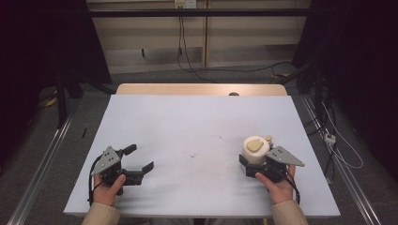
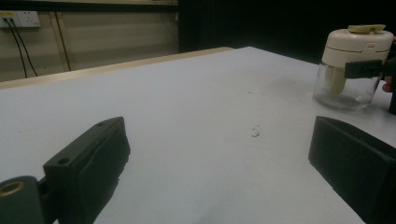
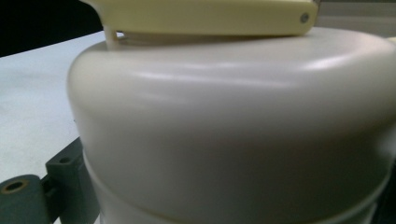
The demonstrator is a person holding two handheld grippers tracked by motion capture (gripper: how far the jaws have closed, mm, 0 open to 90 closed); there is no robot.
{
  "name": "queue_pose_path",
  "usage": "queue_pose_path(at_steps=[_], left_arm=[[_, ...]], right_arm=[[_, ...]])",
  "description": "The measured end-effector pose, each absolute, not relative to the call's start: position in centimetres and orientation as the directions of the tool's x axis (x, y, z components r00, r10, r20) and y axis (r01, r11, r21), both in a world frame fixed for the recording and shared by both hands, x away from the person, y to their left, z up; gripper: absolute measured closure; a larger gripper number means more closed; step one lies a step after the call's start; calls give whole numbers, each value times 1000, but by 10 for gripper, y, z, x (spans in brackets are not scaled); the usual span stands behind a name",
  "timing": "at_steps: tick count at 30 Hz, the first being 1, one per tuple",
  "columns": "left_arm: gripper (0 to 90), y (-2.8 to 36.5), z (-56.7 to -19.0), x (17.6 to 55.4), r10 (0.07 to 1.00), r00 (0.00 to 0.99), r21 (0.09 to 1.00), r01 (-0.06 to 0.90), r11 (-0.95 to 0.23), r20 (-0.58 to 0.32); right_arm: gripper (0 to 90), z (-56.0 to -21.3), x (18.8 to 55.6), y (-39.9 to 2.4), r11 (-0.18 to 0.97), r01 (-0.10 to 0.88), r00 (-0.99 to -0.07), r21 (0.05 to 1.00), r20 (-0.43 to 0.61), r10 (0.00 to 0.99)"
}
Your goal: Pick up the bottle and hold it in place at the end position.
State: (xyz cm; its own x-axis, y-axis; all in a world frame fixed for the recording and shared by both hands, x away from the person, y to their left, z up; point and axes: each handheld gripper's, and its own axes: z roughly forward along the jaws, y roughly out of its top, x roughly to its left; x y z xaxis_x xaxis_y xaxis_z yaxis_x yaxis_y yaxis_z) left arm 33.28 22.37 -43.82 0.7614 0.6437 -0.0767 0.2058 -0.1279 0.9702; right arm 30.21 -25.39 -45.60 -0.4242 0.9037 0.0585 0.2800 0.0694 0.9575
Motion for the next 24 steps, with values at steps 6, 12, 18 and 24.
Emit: queue_pose_path(at_steps=[6, 12, 18, 24], left_arm=[[45, 224, -438, 333, 649, 756, 971, 206, -119, -81], [45, 224, -438, 332, 648, 757, 972, 207, -113, -86], [45, 225, -437, 332, 647, 758, 974, 200, -109, -83], [45, 225, -437, 332, 645, 759, 974, 202, -104, -88]], right_arm=[[54, -455, 303, -252, 69, 250, -402, 966, 39, 915], [54, -450, 308, -249, 36, 210, -403, 977, 53, 914], [55, -445, 317, -237, 27, 206, -412, 978, 62, 909], [54, -442, 324, -231, 29, 199, -419, 980, 58, 906]])
